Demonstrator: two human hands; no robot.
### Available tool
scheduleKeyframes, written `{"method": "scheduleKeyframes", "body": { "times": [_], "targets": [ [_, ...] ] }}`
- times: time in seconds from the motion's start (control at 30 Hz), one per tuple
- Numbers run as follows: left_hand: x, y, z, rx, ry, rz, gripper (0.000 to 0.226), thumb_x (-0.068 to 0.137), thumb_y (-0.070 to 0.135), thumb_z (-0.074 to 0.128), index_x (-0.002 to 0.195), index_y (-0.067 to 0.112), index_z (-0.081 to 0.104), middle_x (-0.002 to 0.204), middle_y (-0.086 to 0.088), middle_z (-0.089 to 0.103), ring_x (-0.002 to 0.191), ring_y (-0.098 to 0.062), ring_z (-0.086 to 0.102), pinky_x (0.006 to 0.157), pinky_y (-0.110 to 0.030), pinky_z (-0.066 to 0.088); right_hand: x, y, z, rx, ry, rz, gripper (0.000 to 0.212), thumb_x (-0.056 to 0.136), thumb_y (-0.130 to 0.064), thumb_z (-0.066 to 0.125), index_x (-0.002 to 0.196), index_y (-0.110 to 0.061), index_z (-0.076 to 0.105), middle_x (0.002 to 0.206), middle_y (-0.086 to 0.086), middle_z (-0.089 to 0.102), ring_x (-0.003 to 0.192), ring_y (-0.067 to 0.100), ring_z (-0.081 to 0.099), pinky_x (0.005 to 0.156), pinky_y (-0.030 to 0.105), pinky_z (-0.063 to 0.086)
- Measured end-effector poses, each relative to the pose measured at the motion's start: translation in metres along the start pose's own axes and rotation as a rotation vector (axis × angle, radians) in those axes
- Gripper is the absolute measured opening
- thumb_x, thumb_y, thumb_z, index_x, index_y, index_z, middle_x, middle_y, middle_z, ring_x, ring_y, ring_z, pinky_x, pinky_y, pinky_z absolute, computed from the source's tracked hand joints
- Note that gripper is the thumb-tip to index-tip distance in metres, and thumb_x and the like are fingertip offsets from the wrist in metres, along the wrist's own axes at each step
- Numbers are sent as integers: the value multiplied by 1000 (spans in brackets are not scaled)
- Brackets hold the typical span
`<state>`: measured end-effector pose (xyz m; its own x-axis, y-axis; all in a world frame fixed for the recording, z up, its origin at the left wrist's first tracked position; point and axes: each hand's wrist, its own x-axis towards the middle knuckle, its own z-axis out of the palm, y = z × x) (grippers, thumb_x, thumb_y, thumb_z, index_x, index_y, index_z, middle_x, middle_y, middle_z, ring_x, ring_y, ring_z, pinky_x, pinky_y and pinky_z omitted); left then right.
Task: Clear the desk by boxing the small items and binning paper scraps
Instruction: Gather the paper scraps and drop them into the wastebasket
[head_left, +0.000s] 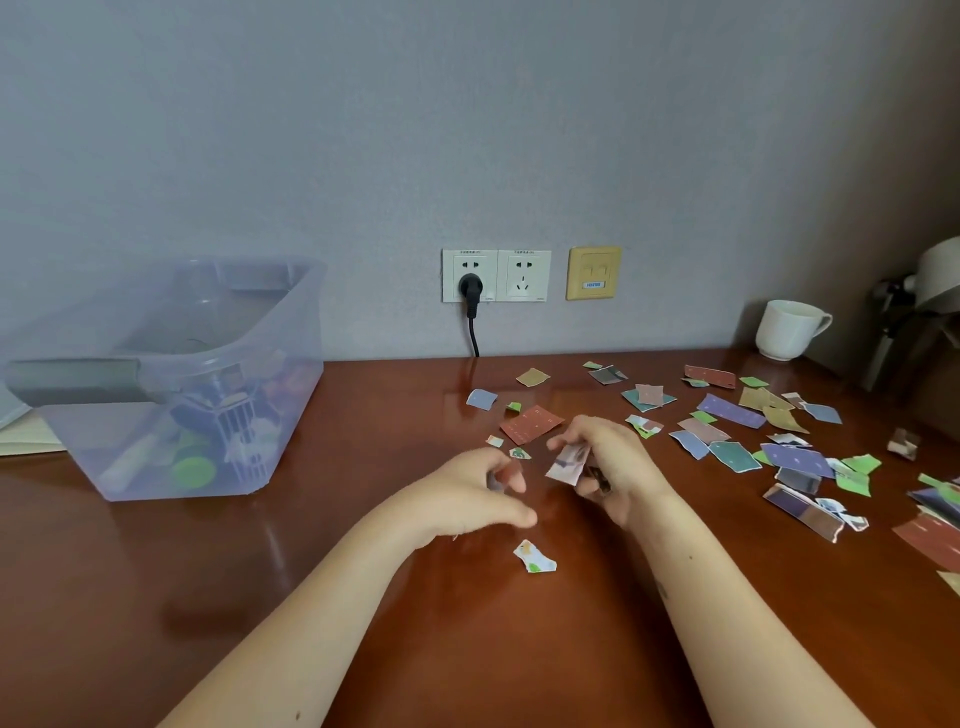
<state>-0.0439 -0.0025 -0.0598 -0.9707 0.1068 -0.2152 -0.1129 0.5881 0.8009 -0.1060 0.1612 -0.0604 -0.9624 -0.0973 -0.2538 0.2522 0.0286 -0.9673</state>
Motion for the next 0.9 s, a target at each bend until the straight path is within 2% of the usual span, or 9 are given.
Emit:
{"method": "scheduleKeyframes", "body": {
  "times": [0.1, 0.2, 0.33, 0.43, 0.5, 0.6, 0.7, 0.8, 0.9],
  "targets": [
    [-6, 1, 3, 286, -161, 99, 33, 78, 38, 75, 107, 31, 60, 101, 8, 53, 89, -9, 56, 73, -24, 48, 0, 2, 3, 40, -9, 24, 17, 79, -6, 46, 87, -5, 61, 77, 4, 70, 55, 14, 47, 38, 18, 29],
    [-6, 2, 6, 432, -192, 123, 38, 80, 40, 72, 114, 33, 57, 115, 9, 55, 99, -15, 58, 70, -23, 48, -2, 3, 7, -9, -28, 14, 13, 77, -5, 45, 83, -5, 56, 67, 4, 68, 50, 13, 43, 41, 21, 25],
    [-4, 0, 8, 503, -185, 128, 32, 81, 43, 70, 106, 33, 54, 118, 8, 55, 101, -17, 58, 81, -29, 53, -3, 6, 12, -108, -23, 6, 5, 76, -9, 47, 74, -10, 52, 54, 0, 50, 50, 13, 35, 40, 20, 23],
    [-4, 0, 9, 572, -175, 148, 33, 84, 45, 66, 109, 32, 50, 112, 9, 52, 95, -16, 57, 70, -23, 47, -2, 8, 13, -174, 13, -37, 12, 87, -15, 43, 87, -13, 55, 53, -2, 45, 57, 13, 36, 47, 24, 29],
    [-3, -1, 9, 569, -165, 176, 26, 87, 43, 63, 105, 30, 48, 98, 10, 50, 83, -14, 53, 62, -19, 40, -1, 8, 12, -227, 19, -92, 23, 91, -14, 36, 96, -12, 58, 58, 0, 43, 64, 15, 37, 55, 25, 31],
    [0, -2, 3, 392, -197, 230, 14, 91, 36, 60, 94, 24, 54, 83, 9, 49, 70, -9, 46, 61, -20, 37, 2, 13, 13, -323, -14, -204, 28, 92, -12, 34, 87, -15, 62, 57, -2, 45, 58, 13, 38, 55, 24, 29],
    [2, -7, -6, 89, -155, 231, 10, 92, 29, 60, 87, 21, 57, 84, 5, 57, 67, -6, 48, 62, -22, 40, 9, 24, 14, -649, 79, -403, 20, 89, -18, 45, 84, -25, 63, 68, -10, 57, 66, 11, 52, 59, 27, 37],
    [7, -13, -11, -499, -28, 101, 5, 93, 12, 60, 89, 15, 60, 84, -3, 64, 70, -8, 59, 61, -23, 48, 15, 32, 18, -903, 200, -435, 10, 88, -31, 51, 88, -30, 62, 77, -13, 59, 80, 12, 58, 62, 27, 41],
    [13, -18, -15, -1051, 80, -75, 18, 89, 0, 63, 104, 9, 67, 87, -8, 69, 77, -16, 65, 67, -28, 56, 21, 33, 24, -1004, 253, -382, 21, 86, -48, 55, 89, -29, 63, 81, -12, 62, 83, 14, 60, 65, 26, 44]
  ]
}}
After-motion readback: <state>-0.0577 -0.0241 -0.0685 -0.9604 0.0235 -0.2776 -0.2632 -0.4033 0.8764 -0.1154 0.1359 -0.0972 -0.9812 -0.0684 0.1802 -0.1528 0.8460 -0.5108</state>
